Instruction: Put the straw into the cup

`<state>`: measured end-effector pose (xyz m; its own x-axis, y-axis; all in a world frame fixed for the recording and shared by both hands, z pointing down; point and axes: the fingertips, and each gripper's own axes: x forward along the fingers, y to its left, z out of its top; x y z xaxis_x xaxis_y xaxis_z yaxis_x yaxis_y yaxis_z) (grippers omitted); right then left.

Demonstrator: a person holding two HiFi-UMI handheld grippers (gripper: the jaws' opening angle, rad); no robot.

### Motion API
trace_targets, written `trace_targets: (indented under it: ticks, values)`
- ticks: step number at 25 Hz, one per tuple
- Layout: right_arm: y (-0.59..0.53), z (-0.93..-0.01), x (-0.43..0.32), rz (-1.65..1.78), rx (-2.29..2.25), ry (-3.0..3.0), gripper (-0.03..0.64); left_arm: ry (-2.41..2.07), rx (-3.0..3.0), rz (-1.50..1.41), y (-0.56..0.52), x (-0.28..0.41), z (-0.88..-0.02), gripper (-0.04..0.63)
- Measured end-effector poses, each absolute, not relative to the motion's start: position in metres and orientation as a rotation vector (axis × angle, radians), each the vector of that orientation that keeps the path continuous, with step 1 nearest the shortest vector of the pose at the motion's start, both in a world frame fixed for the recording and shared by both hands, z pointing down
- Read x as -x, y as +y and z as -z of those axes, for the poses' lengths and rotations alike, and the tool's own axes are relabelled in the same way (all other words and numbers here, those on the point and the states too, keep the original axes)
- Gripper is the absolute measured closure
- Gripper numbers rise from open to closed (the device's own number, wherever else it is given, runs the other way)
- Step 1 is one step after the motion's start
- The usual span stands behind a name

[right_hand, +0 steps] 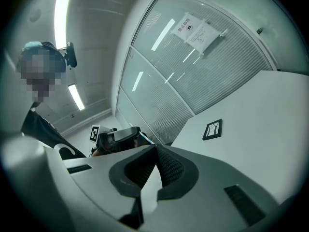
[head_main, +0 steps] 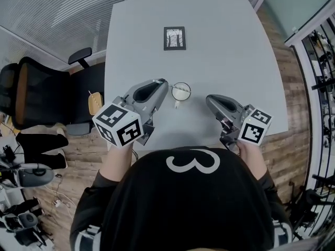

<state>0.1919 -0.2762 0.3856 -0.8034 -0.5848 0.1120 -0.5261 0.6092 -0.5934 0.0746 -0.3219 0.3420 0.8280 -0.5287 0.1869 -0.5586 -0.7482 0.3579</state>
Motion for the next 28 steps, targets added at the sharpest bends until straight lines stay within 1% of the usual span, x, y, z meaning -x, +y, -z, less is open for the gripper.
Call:
trace_targets:
  ticks: [28]
  values:
    - [-0.316,-0.416,-0.208,1.055,0.787,2.814,0.601,-1.044,-2.379,-0.183,-0.356,-0.065,-0.424,0.56]
